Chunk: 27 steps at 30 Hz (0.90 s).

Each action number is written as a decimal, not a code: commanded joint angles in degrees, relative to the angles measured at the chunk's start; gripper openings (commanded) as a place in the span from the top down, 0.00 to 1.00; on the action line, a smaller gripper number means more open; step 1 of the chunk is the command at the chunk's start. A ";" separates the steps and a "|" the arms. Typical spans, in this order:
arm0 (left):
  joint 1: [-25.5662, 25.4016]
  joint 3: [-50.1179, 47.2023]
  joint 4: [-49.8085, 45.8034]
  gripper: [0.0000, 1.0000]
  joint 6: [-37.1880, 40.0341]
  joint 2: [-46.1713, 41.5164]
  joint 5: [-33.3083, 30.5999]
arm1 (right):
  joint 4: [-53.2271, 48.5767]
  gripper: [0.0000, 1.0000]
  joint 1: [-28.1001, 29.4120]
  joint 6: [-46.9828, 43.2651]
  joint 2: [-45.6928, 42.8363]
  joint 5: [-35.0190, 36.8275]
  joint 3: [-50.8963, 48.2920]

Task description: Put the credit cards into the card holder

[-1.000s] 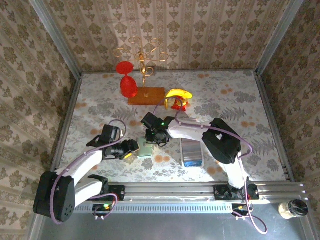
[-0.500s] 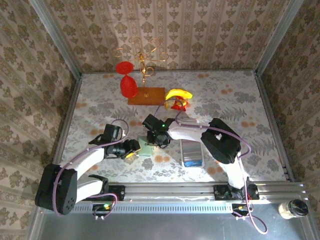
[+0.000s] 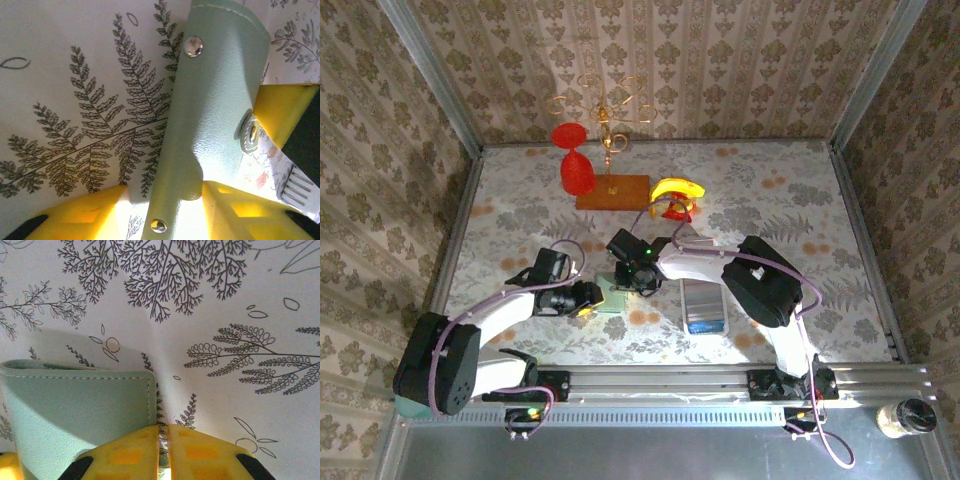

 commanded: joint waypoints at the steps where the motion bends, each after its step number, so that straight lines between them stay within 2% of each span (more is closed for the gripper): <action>1: -1.22 0.63 3.66 0.64 -0.69 1.27 1.75 | -0.96 0.86 -0.37 0.85 0.31 0.09 -2.06; 6: -1.29 1.41 4.45 0.80 -1.12 -0.26 2.34 | 0.79 0.86 -0.32 1.08 -0.05 -0.55 -2.50; 9: -1.44 1.75 5.68 0.84 -1.31 -1.08 3.30 | 2.35 0.86 -0.41 1.61 -0.44 -0.87 -3.11; 13: -1.40 3.31 3.43 0.85 0.19 -2.55 2.73 | 4.64 0.84 -0.86 2.28 -2.04 -0.62 -4.72; 18: -1.46 4.95 0.42 0.92 2.85 -5.09 1.43 | 6.67 0.78 -1.34 1.95 -6.12 0.27 -6.21; 22: -1.23 11.01 -9.63 1.00 12.64 -6.47 -2.24 | 9.24 0.66 -1.74 1.02 -10.07 1.32 -8.19; 24: -1.11 12.84 -12.31 1.00 13.14 -6.74 -5.43 | 10.56 0.63 -1.72 0.72 -12.03 1.11 -8.83; 27: -1.11 13.59 -11.46 1.00 13.30 -7.81 -4.45 | 10.86 0.59 -1.69 0.43 -15.48 1.20 -9.41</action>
